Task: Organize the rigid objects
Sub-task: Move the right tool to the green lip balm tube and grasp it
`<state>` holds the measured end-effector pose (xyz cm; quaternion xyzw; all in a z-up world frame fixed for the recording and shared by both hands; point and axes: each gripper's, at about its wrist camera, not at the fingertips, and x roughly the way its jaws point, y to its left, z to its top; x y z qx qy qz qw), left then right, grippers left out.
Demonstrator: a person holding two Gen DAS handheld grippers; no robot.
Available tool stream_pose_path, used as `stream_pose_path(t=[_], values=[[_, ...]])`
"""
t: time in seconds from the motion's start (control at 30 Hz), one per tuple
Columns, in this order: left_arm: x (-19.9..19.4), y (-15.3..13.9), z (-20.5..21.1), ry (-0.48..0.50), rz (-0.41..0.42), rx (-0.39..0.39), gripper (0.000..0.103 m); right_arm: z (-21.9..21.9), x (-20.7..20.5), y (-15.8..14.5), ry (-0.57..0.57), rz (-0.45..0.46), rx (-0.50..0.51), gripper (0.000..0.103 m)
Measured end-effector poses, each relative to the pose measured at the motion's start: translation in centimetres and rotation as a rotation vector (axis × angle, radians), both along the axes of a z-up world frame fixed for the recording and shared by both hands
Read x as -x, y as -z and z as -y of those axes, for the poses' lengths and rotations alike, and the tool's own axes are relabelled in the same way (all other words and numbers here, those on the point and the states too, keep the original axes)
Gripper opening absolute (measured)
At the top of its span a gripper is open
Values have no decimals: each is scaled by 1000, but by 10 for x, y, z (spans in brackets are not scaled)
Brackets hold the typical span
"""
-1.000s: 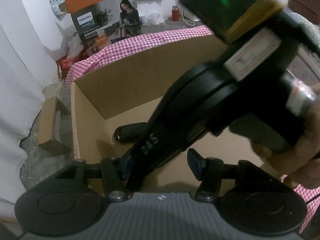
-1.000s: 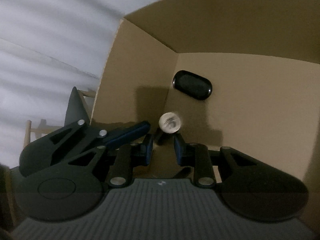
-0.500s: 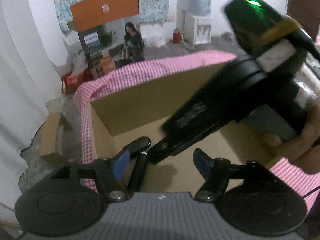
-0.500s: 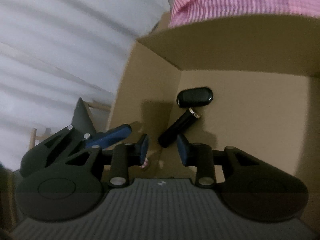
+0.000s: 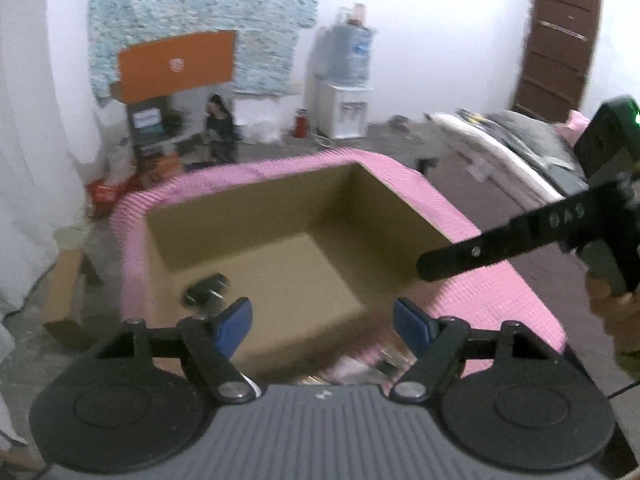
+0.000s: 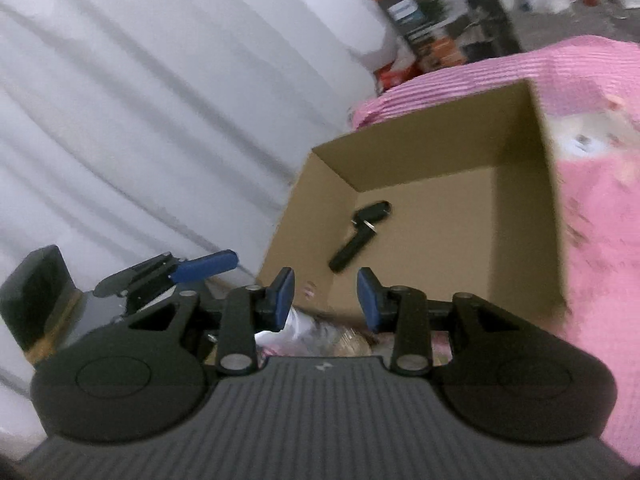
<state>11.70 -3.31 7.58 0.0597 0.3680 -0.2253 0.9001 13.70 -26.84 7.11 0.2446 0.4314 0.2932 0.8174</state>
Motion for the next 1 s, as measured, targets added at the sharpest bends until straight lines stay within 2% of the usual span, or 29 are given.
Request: stream_pose_path(t=[0.13, 0.23, 0.37, 0.47, 0.53, 0.6, 0.67, 1.0], values=[[22, 24, 22, 71, -46, 20, 79, 15, 46, 32, 83, -35, 51, 34], [38, 47, 46, 138, -74, 6, 77, 15, 67, 59, 119, -69, 114, 35], [50, 72, 73, 209, -99, -19, 68, 11, 78, 86, 142, -93, 198, 35], [53, 87, 87, 224, -97, -42, 58, 10, 80, 92, 131, -92, 249, 32], [52, 95, 93, 226, -106, -43, 55, 4, 77, 95, 105, -87, 279, 30], [50, 102, 97, 224, -120, -43, 45, 1, 70, 95, 73, -89, 306, 28], [49, 106, 101, 222, -123, -49, 41, -5, 63, 100, 48, -91, 333, 26], [44, 114, 107, 236, -126, -76, 39, -15, 45, 119, -27, -112, 366, 19]])
